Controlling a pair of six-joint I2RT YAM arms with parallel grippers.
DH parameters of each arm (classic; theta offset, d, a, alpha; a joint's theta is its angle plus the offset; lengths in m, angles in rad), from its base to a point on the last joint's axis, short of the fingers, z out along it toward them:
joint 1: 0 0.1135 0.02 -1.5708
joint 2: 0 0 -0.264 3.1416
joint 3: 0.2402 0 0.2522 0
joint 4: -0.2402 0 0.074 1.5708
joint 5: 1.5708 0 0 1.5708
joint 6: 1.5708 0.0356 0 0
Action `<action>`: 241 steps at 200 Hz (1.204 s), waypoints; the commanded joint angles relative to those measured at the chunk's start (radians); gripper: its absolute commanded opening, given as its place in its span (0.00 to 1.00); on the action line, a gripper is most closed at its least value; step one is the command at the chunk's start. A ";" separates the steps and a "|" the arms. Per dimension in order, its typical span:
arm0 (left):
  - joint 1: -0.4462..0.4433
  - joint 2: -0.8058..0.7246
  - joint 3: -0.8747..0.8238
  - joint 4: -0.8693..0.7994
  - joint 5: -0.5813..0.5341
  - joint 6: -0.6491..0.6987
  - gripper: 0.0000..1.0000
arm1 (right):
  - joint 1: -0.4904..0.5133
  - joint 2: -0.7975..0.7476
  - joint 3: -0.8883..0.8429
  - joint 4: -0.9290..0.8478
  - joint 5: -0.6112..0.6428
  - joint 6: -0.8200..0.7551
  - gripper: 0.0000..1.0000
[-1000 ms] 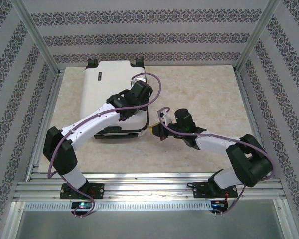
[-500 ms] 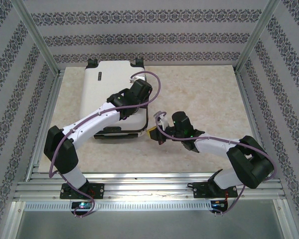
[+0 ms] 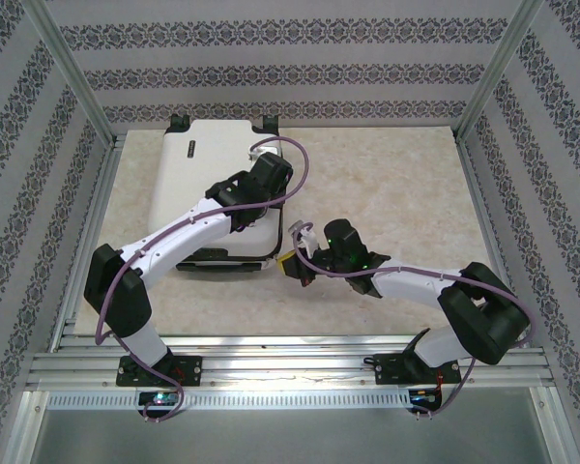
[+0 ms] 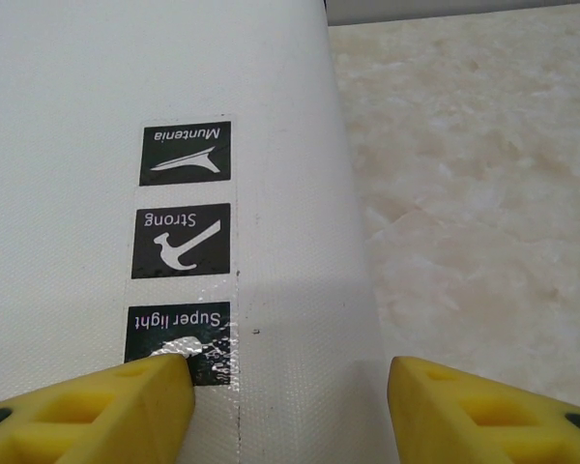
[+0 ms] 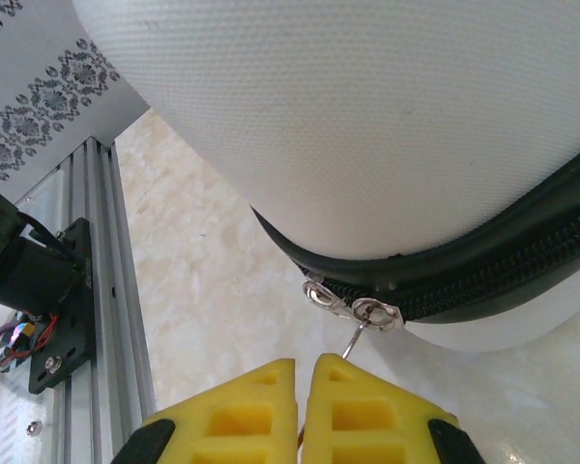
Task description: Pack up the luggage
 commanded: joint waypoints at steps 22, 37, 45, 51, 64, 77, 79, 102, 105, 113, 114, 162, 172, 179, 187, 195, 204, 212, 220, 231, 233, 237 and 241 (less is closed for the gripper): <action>0.040 0.171 -0.142 -0.019 0.229 -0.076 0.57 | 0.174 0.012 0.047 0.016 -0.343 -0.056 0.00; 0.040 0.185 -0.143 -0.009 0.240 -0.082 0.57 | 0.196 0.027 0.057 0.016 -0.341 -0.061 0.00; 0.040 0.191 -0.143 -0.005 0.245 -0.084 0.57 | 0.201 0.032 0.057 0.019 -0.335 -0.058 0.00; 0.040 0.195 -0.143 -0.004 0.247 -0.085 0.56 | 0.199 0.030 0.054 0.025 -0.323 -0.051 0.00; 0.042 0.195 -0.143 -0.004 0.245 -0.085 0.56 | 0.175 0.012 0.036 0.054 -0.299 -0.016 0.00; 0.045 0.186 -0.138 -0.013 0.237 -0.078 0.56 | 0.133 -0.029 0.015 0.062 -0.287 0.011 0.00; 0.045 0.183 -0.137 -0.016 0.235 -0.077 0.56 | 0.128 -0.037 0.013 0.054 -0.277 0.010 0.00; 0.054 0.135 -0.113 -0.054 0.211 -0.055 0.57 | 0.028 -0.147 -0.013 -0.009 -0.159 0.036 0.00; 0.054 0.125 -0.109 -0.056 0.208 -0.049 0.57 | 0.011 -0.159 -0.015 -0.013 -0.142 0.045 0.00; 0.054 0.094 -0.098 -0.063 0.201 -0.036 0.59 | -0.031 -0.184 -0.012 -0.024 -0.140 0.058 0.00; 0.054 0.088 -0.096 -0.065 0.199 -0.035 0.59 | -0.034 -0.186 -0.011 -0.028 -0.139 0.060 0.00; 0.080 -0.174 -0.058 -0.107 0.099 0.028 0.69 | -0.179 -0.188 0.118 -0.107 -0.063 0.154 0.08; 0.105 -0.230 -0.073 -0.131 0.078 0.033 0.71 | -0.195 -0.168 0.146 -0.101 -0.051 0.178 0.16; 0.135 -0.268 -0.092 -0.149 0.066 0.033 0.71 | -0.203 -0.150 0.167 -0.102 -0.043 0.192 0.26; 0.180 -0.310 -0.124 -0.169 0.051 0.026 0.72 | -0.210 -0.131 0.193 -0.107 -0.020 0.211 0.38; 0.239 -0.351 -0.160 -0.185 0.057 0.020 0.73 | -0.216 -0.109 0.218 -0.102 -0.018 0.228 0.48; 0.310 -0.395 -0.199 -0.202 0.071 0.013 0.73 | -0.220 -0.084 0.249 -0.111 0.005 0.248 0.59; 0.367 -0.431 -0.231 -0.211 0.077 0.015 0.73 | -0.223 -0.060 0.282 -0.114 0.012 0.262 0.65; 0.420 -0.464 -0.263 -0.210 0.097 0.020 0.73 | -0.223 -0.033 0.317 -0.127 0.017 0.274 0.68; 0.497 -0.504 -0.304 -0.201 0.135 0.022 0.74 | -0.226 0.007 0.371 -0.166 0.027 0.290 0.71; 0.509 -0.510 -0.312 -0.198 0.143 0.022 0.74 | -0.226 0.014 0.380 -0.167 0.026 0.293 0.72; 0.534 -0.522 -0.325 -0.191 0.164 0.023 0.74 | -0.226 0.028 0.394 -0.170 0.025 0.297 0.72; 0.559 -0.532 -0.340 -0.184 0.186 0.025 0.74 | -0.226 0.039 0.407 -0.174 0.032 0.307 0.73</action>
